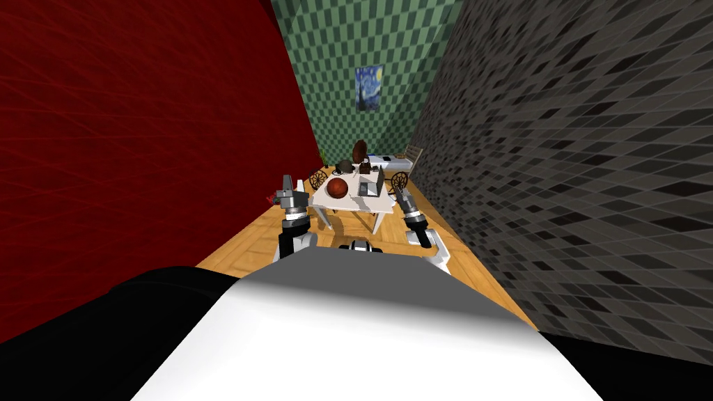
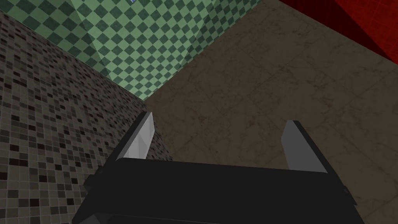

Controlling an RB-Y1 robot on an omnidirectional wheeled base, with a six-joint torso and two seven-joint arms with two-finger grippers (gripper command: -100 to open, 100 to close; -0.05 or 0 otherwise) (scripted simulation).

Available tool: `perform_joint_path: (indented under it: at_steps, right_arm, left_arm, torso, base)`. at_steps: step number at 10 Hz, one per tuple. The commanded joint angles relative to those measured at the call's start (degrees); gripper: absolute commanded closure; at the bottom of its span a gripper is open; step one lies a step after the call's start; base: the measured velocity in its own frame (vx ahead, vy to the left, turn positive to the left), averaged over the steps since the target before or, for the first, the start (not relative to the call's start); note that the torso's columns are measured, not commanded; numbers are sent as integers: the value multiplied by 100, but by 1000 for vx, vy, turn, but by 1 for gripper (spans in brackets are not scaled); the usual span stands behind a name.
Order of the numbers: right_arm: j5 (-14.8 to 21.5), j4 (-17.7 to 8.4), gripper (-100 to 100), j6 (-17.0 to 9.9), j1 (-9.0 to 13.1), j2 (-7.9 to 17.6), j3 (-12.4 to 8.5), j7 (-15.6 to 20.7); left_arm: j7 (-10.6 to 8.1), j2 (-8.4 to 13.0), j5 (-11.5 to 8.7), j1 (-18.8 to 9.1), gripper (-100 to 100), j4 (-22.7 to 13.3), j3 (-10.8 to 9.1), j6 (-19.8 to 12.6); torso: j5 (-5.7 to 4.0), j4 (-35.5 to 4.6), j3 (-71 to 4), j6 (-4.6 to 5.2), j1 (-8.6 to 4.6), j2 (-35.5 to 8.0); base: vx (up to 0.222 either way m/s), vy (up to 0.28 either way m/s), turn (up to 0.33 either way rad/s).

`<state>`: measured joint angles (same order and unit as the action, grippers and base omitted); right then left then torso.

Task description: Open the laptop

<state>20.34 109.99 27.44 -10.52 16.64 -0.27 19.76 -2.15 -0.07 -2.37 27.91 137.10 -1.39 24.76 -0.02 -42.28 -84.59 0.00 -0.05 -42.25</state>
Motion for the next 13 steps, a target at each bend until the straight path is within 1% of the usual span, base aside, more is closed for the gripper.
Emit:
perform_joint_path:
  at_steps: [1, 3, 4, 5, 6, 7, 8, 9, 10, 11, 12, 13]
  right_arm:
    - [207, -272, -100, -111, 264, 142, 76, 384]
    - [469, -663, -100, -232, 622, 360, 152, 753]
    - [469, -692, -100, -232, 622, 360, 152, 858]
    - [600, -916, -100, -297, 806, 475, 190, 1038]
    - [600, -916, -100, -297, 806, 475, 190, 1098]
    - [732, -1150, -100, -364, 992, 593, 229, 1314]
    - [732, -1150, -100, -364, 992, 593, 229, 1339]
    - [863, -1381, -100, -433, 1181, 716, 268, 1571]
    - [993, -1605, -100, -504, 1370, 841, 308, 1728]
    - [993, -1643, -100, -504, 1370, 841, 308, 1821]
    - [1122, -1860, -100, -577, 1560, 968, 347, 2011]
    - [1122, -1901, -100, -577, 1560, 968, 347, 2060]
  left_arm:
    - [0, 0, 0, 0, 0, 0, 0, 0]
    - [0, 0, 0, 0, 0, 0, 0, 0]
    - [0, 0, 0, 0, 0, 0, 0, 0]
    - [0, 0, 0, 0, 0, 0, 0, 0]
    - [0, 0, 0, 0, 0, 0, 0, 0]
    - [0, 0, 0, 0, 0, 0, 0, 0]
    - [0, 0, 0, 0, 0, 0, 0, 0]
    - [0, 0, 0, 0, 0, 0, 0, 0]
    - [0, 0, 0, 0, 0, 0, 0, 0]
    - [0, 0, 0, 0, 0, 0, 0, 0]
    - [0, 0, 0, 0, 0, 0, 0, 0]
    - [0, 0, 0, 0, 0, 0, 0, 0]
  torso:
    - [5, 3, -6, -1, 17, 10]
    - [1, -1, 4, 0, 3, -7]
    - [3, -3, 6, 1, 10, -11]
    - [1, -2, 5, -1, 0, -8]
    - [1, 0, 1, 0, 3, -1]
    - [0, -1, 2, 0, -3, -5]
    - [1, -1, 2, 0, 2, -4]
    - [1, -2, 4, 0, 3, -7]
    - [4, 0, 0, -1, 13, 0]
    - [7, 1, -3, 0, 20, 4]
    - [2, -1, 2, -1, 4, -6]
    - [0, -2, 4, 0, 2, -7]
  base:
    - [64, 99, -29]
    - [43, 108, -56]
    - [44, 92, -29]
    - [56, 94, -41]
    - [40, 76, -21]
    - [40, 79, -42]
    - [31, 72, -28]
    - [47, 97, -42]
    - [65, 133, -77]
    - [39, 96, -28]
    - [39, 97, -39]
    - [38, 80, -21]
